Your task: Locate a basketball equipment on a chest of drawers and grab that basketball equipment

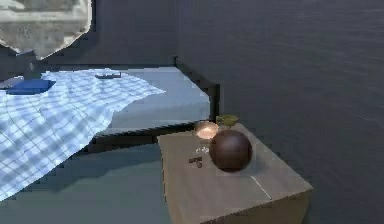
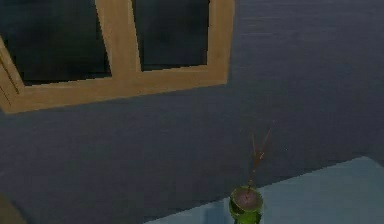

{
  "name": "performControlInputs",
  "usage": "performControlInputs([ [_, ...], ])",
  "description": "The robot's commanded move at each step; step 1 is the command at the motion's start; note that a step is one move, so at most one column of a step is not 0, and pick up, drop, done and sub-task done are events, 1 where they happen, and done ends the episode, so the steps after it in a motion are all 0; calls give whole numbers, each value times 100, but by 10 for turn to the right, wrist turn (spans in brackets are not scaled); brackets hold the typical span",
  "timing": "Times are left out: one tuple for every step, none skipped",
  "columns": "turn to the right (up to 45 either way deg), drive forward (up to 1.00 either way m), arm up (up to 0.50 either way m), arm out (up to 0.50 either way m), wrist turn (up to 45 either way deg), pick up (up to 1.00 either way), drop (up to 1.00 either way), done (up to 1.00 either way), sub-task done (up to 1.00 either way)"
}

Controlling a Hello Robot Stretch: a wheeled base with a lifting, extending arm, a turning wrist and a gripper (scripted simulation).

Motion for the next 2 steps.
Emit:
performControlInputs([
  [-450, 0, 0, 0, 0, 0, 0, 0, 0],
  [-270, 0, 0, 0, 0, 0, 0, 0, 0],
])
